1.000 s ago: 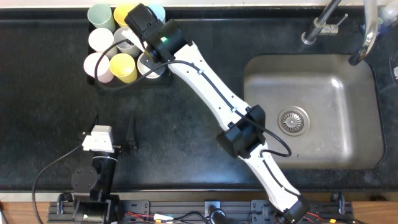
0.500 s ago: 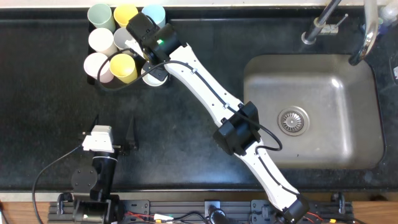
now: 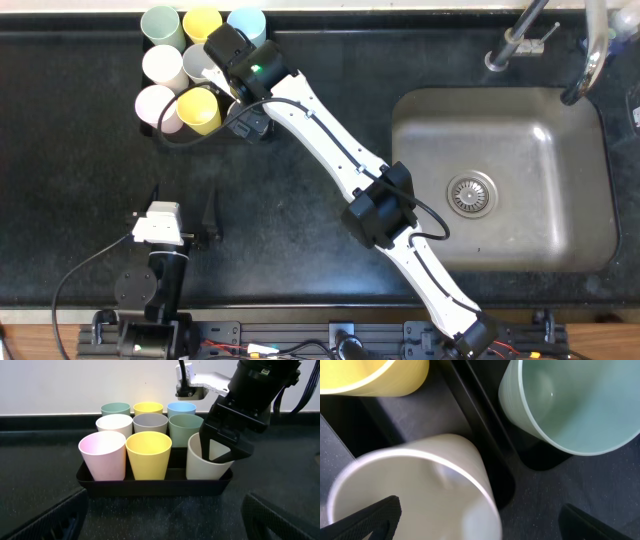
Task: Store Cups
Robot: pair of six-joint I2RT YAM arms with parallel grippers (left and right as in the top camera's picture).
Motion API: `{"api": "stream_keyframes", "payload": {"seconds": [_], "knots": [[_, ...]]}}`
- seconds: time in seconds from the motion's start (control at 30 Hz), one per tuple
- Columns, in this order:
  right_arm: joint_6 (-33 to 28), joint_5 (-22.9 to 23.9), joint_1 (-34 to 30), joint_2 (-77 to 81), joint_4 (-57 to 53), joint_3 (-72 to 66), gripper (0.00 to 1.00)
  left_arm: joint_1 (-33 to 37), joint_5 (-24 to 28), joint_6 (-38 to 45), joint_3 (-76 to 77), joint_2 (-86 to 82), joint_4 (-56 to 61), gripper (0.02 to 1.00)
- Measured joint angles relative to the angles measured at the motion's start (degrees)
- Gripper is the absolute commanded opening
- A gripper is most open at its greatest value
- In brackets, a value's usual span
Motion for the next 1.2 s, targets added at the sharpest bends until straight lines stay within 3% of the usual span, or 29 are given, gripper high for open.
{"api": "stream_keyframes", "payload": {"seconds": [0.1,0.4,0.6,0.83,0.97,1.2], "knots": [[0.39,0.87,0.0,0.0,0.5,0.0,0.998,0.0,0.0,-0.02,0.0,0.0,0.0,0.998],[9.66,10.93,-0.24,-0.11,2.71,3.45,0.998,0.0,0.0,0.0,0.0,0.0,0.0,0.998],[16.35,12.39,-2.21,-6.47,1.33,7.43,0.998,0.0,0.0,0.0,0.0,0.0,0.0,0.998],[23.82,13.0,-9.9,-24.35,-11.93,6.82,0.998,0.0,0.0,0.0,0.0,0.0,0.02,0.998],[26.34,14.1,-14.34,-41.07,-10.43,-11.65,0.998,0.0,0.0,-0.02,0.0,0.0,0.02,0.998],[35.58,13.79,-19.32,-73.79,0.46,-67.87,0.998,0.0,0.02,0.0,-0.04,-0.04,0.07,0.998]]}}
